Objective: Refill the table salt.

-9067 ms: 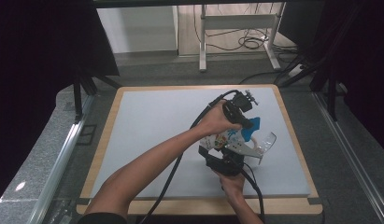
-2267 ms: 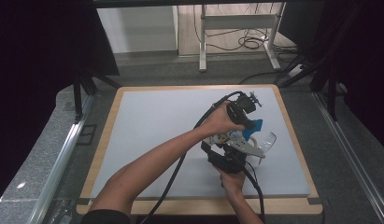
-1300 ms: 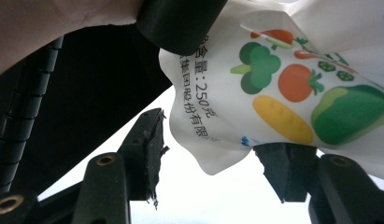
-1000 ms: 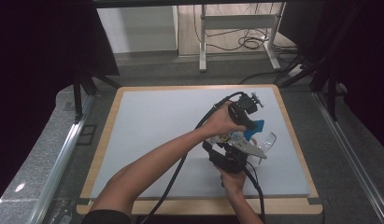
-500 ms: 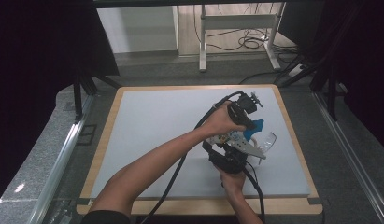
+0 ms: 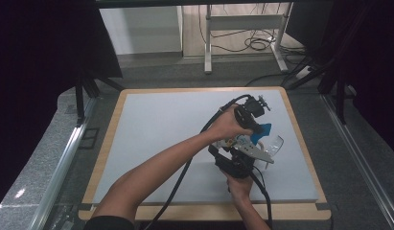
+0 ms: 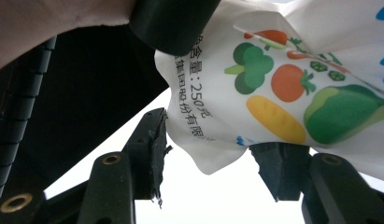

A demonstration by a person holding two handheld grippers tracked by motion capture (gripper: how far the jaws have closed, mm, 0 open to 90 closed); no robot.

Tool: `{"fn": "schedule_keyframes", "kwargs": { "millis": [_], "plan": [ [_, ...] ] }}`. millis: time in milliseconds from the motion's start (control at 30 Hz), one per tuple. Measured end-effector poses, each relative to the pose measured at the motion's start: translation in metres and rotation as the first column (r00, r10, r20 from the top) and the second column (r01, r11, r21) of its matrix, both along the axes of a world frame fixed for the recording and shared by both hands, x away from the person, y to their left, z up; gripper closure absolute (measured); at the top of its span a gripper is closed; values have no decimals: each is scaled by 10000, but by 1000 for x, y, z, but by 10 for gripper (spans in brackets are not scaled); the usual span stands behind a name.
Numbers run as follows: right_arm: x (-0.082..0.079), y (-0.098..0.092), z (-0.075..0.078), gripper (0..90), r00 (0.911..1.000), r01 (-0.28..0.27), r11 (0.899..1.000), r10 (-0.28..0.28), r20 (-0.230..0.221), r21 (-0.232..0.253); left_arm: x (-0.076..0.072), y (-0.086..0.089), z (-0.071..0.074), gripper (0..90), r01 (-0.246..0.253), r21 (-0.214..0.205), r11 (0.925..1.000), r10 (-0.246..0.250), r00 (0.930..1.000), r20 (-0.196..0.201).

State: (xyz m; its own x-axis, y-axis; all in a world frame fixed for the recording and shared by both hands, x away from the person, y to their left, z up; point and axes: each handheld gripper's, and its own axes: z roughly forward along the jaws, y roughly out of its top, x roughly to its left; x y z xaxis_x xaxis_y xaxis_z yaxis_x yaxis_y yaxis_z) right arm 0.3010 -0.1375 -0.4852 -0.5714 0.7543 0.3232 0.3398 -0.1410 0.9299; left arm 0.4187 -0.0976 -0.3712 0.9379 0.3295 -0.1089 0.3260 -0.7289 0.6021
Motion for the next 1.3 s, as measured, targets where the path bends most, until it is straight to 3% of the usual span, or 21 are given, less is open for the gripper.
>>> {"fn": "schedule_keyframes", "kwargs": {
  "millis": [367,1300],
  "plan": [
    [0,2,-2,478,10000,-59,10000,59,-9,-7,0,5,4,900,-104,-110,9999,104,9999,15],
    [-1,-3,5,480,9999,76,9989,-82,125,457,-2,-4,5,900,37,87,10000,-38,9999,94]
  ]
}}
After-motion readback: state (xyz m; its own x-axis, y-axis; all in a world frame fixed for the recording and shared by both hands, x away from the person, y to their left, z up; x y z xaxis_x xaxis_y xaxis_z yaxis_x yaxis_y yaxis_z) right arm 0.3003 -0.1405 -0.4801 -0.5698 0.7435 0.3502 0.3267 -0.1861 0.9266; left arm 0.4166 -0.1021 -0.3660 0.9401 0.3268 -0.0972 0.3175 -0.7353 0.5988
